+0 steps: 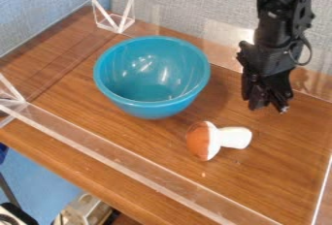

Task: Remove the mushroom from inside the blue bowl and put it on the table

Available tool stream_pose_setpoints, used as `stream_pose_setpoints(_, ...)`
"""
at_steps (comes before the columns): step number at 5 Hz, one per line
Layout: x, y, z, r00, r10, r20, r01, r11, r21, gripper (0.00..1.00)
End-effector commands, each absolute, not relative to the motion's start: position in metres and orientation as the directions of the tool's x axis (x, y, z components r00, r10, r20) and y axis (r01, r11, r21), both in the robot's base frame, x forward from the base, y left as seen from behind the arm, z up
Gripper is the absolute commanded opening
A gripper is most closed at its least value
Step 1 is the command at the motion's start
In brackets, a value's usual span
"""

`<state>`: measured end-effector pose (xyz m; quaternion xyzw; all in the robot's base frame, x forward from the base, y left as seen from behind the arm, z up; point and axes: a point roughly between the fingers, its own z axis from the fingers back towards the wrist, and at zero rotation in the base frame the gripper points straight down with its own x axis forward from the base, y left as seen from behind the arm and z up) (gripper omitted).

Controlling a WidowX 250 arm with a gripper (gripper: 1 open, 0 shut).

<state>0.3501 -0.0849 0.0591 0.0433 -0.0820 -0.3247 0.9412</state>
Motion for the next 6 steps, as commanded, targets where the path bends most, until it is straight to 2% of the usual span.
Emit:
stream_pose_setpoints(1,0.358,-0.093,0.075,0.762,-0.624,0.175,0.604,0.781,0.156,0.0)
stream_pose_setpoints(5,0.359,-0.099,0.055,0.769,-0.623,0.141,0.609,0.782,0.134,0.0)
stream_pose_setpoints(6,0.357,-0.097,0.08,0.777,-0.611,0.154,0.593,0.791,0.151,0.0)
